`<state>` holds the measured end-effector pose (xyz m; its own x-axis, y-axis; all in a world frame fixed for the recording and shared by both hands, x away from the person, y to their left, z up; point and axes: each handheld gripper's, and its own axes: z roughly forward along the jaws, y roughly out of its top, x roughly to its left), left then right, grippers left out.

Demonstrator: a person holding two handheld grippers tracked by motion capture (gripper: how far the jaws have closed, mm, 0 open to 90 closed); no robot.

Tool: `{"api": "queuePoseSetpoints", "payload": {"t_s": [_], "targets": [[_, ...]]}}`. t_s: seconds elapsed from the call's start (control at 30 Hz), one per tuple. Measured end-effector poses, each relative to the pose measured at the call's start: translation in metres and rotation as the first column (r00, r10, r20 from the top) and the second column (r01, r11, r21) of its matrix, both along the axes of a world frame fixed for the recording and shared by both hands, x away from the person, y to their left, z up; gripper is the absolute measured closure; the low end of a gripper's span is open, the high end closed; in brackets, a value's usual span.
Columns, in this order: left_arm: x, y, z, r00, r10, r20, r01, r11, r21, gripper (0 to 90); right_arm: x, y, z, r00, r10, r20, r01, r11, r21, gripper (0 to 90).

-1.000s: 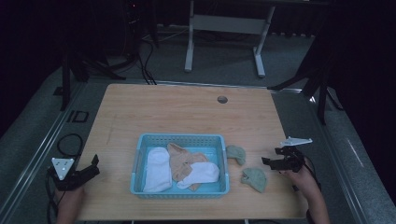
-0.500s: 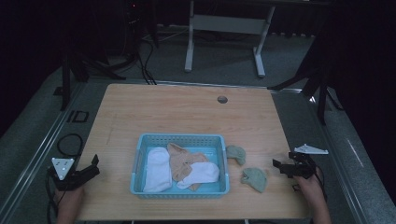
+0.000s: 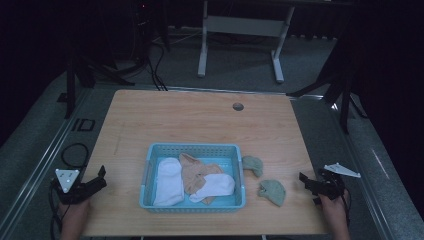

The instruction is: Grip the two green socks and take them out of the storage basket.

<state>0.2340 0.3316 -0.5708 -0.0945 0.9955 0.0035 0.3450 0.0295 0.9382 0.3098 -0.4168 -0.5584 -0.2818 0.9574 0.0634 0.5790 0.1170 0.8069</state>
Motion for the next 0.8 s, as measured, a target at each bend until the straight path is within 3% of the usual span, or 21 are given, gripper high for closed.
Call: {"api": "queuePoseSetpoints", "payload": {"t_s": [0.23,0.6,0.63,0.73,0.8], "targets": [[0.0,0.0,0.0,1.0,-0.001,0.002,0.001,1.0,-0.001,0.4,-0.009,-0.005,-0.001,0.9917,-0.073,0.106,0.069,0.997,0.043,13.8],[0.0,0.0,0.0,1.0,-0.007,0.004,0.007,1.0,-0.001,0.4,-0.016,-0.007,-0.001,0.9763,-0.113,0.184,0.104,0.993,0.061,13.7],[0.0,0.0,0.0,1.0,-0.007,0.004,0.007,1.0,-0.001,0.4,-0.017,-0.007,-0.001,0.9711,-0.121,0.206,0.111,0.992,0.058,13.7],[0.0,0.0,0.0,1.0,-0.008,0.003,0.008,1.0,0.0,0.3,-0.018,-0.007,0.0,0.9708,-0.112,0.212,0.099,0.993,0.07,13.7],[0.0,0.0,0.0,1.0,-0.008,0.003,0.008,1.0,0.0,0.4,-0.02,-0.007,0.001,0.9659,-0.11,0.234,0.096,0.993,0.071,13.8]]}}
